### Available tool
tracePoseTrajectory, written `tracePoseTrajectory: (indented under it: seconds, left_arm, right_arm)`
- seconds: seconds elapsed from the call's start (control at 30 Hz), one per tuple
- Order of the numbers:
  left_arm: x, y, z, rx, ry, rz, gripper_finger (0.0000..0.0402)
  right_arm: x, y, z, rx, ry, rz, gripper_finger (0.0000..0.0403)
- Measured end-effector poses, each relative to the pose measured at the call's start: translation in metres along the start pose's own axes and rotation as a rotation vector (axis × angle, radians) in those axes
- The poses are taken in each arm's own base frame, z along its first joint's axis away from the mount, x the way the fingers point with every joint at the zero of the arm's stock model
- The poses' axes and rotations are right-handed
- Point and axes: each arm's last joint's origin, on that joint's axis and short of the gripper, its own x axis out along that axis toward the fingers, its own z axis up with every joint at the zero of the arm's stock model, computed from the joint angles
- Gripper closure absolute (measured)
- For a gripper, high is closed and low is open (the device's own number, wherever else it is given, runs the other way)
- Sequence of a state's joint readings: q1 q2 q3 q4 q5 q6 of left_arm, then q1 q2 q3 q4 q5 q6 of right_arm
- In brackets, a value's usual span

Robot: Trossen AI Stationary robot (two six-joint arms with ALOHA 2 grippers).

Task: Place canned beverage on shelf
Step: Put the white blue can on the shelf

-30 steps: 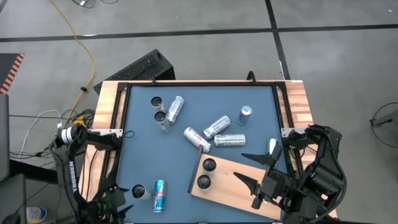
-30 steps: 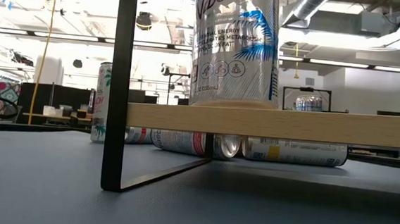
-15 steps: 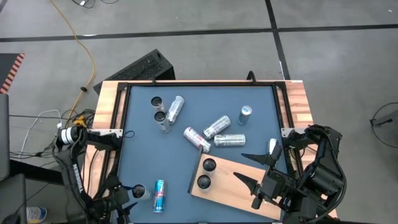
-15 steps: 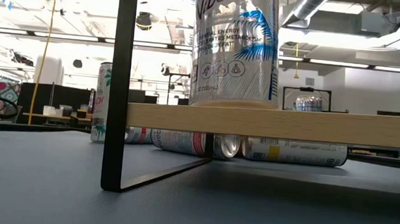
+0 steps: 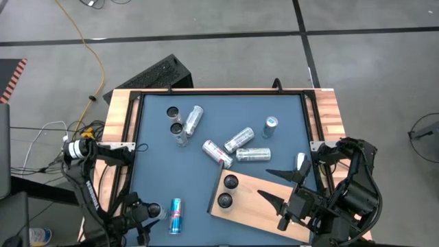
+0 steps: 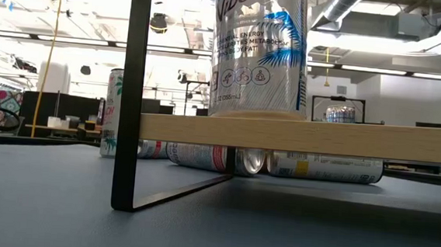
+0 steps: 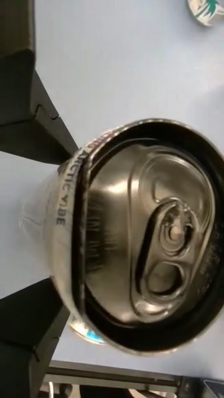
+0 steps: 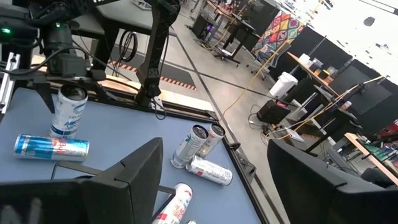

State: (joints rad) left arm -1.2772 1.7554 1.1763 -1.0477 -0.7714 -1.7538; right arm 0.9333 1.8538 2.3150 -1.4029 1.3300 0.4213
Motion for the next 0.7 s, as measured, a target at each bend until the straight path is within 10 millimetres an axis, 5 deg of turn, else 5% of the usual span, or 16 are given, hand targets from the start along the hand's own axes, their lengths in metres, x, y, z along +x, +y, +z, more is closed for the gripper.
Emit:
tracePoseTrajectory:
  seconds: [0.3, 0.7]
  left_arm:
    - [0.006, -0.001, 0.006, 0.003, -0.017, 0.014, 0.0187]
    - [-0.005, -0.01, 0.024, 0.04, -0.047, -0.03, 0.0189]
  right_arm:
    - [0.0, 0.0, 0.0, 0.013, 0.001, -0.001, 0.0122]
    - [0.01, -0.004, -0.002, 0.054, 0.034, -0.008, 0.0122]
